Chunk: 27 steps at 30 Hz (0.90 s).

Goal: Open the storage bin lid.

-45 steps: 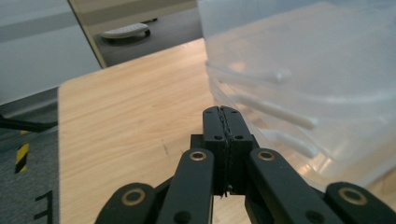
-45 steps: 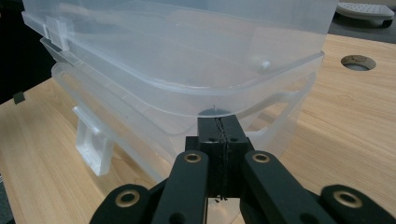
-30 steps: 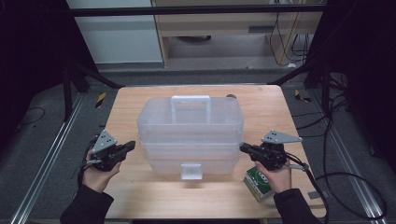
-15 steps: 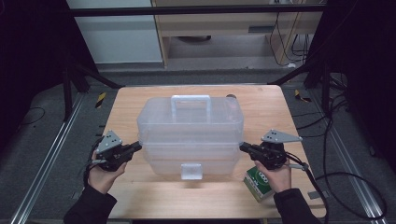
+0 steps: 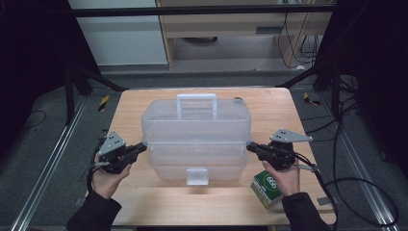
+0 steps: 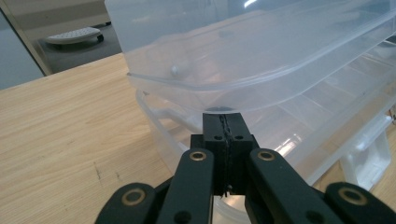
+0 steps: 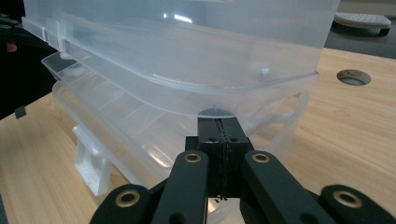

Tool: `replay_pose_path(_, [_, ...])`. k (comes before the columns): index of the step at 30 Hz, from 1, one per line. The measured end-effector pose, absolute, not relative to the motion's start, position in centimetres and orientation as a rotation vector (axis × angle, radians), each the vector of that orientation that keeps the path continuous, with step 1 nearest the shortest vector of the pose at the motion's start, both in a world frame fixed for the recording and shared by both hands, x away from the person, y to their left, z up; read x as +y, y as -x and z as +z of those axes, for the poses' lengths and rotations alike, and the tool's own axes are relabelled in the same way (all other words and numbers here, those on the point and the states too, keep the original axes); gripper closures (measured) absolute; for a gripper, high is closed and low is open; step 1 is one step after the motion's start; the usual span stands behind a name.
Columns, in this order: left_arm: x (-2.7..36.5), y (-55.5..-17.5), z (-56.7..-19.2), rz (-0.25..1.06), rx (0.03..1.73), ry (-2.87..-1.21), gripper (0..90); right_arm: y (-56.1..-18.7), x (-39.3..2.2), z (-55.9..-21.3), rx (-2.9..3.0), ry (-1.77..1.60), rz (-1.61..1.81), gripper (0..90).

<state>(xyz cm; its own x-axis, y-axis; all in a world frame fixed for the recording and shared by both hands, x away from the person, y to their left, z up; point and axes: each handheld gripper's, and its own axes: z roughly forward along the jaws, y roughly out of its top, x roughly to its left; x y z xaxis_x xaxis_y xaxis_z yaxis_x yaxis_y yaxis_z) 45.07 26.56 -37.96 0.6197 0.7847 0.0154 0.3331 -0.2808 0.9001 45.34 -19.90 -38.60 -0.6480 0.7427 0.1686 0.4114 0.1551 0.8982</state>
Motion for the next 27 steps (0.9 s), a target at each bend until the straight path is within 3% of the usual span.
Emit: replay_pose_path(27, [26.0, -45.9, -37.2, 0.619, 0.913, -1.825, 89.6, -46.2, -19.8, -37.0, 2.118, -1.056, 1.503, 90.0])
